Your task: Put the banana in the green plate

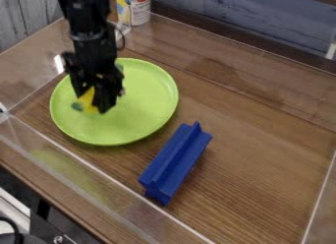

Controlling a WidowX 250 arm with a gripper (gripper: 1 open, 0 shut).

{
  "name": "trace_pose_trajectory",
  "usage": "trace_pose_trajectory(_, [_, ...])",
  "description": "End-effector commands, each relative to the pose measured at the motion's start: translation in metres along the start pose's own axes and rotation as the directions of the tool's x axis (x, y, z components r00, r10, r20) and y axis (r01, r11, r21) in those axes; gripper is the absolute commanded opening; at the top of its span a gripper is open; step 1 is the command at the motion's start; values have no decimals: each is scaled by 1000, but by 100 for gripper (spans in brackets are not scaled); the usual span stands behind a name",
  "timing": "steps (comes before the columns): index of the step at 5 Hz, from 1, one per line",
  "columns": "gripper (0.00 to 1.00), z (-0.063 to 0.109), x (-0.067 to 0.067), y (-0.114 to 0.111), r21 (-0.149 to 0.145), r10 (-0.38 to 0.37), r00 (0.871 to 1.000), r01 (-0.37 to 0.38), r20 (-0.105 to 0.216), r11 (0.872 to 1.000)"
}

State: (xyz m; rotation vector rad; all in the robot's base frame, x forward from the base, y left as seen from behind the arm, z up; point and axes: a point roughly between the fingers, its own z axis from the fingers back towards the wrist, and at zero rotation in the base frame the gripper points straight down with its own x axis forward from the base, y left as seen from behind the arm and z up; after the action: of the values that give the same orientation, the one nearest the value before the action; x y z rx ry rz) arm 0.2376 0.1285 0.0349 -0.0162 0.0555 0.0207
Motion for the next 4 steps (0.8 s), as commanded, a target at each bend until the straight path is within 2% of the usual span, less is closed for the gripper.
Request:
trace_pose_trajectory(1, [0, -6, 5, 3, 27, 4, 1000, -5, 20, 1000])
trace_pose_trajectory(4, [0, -14, 10, -8, 17, 2, 1000, -2, 2, 1000])
